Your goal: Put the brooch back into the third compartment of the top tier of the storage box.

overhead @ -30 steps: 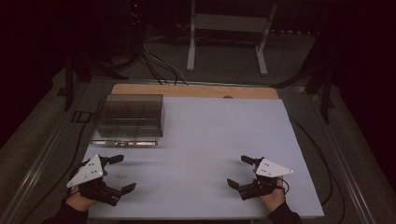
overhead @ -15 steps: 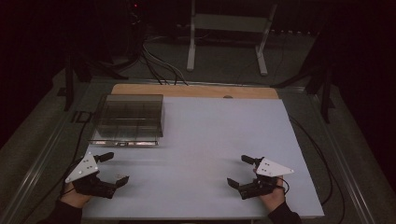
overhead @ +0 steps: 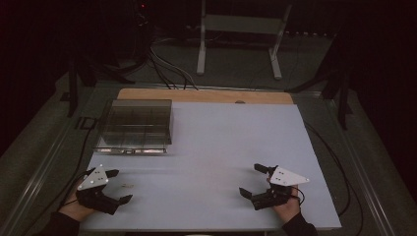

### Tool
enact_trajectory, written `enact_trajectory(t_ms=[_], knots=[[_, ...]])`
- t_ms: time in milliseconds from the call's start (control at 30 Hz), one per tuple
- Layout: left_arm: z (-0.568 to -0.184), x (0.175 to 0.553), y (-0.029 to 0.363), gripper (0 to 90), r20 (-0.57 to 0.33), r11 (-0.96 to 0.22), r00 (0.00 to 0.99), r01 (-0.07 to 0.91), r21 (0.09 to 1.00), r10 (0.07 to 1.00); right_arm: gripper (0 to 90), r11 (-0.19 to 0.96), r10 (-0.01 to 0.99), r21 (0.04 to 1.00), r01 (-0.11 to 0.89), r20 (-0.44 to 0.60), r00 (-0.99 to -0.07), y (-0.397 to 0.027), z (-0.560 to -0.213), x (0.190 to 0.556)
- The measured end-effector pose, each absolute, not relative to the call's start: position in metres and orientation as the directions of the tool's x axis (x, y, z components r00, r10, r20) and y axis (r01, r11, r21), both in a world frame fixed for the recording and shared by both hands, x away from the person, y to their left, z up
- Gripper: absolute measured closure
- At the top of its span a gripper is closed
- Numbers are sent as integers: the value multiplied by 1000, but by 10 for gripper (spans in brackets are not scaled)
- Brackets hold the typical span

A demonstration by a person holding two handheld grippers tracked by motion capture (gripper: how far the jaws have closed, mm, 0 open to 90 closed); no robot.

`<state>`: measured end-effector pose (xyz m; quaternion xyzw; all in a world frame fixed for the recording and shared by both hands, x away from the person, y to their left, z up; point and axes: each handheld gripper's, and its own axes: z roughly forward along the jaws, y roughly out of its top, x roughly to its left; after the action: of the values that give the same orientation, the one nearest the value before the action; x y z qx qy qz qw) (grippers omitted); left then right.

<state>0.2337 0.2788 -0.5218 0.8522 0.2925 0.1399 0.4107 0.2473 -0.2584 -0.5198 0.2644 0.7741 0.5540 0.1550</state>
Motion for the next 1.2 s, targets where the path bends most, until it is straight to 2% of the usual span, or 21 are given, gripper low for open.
enact_trajectory(t_ms=[300, 367, 467, 633, 800, 1067, 1200], knots=[[-530, 236, 275, 89, 28, -553, 794, 397, 732, 607, 0, 247, 577, 938, 243, 59, -815, -258, -520, 248], [-531, 236, 274, 159, 40, -564, 795, 393, 727, 605, 0, 251, 576, 938, 241, 55, -816, -258, -520, 247], [-533, 237, 272, 209, 67, -587, 795, 384, 713, 602, 0, 250, 574, 937, 244, 60, -816, -258, -520, 248], [-534, 239, 271, 409, 105, -612, 795, 369, 699, 598, 0, 250, 573, 937, 244, 59, -817, -258, -520, 248], [-536, 243, 272, 564, 107, -622, 808, 353, 699, 579, 0, 251, 576, 938, 240, 54, -816, -259, -520, 247], [-538, 248, 273, 727, 88, -626, 820, 358, 693, 566, 0, 254, 577, 936, 242, 54, -815, -258, -520, 247], [-539, 251, 273, 795, 40, -605, 822, 384, 697, 568, 0, 255, 577, 936, 242, 54, -815, -258, -520, 247]])
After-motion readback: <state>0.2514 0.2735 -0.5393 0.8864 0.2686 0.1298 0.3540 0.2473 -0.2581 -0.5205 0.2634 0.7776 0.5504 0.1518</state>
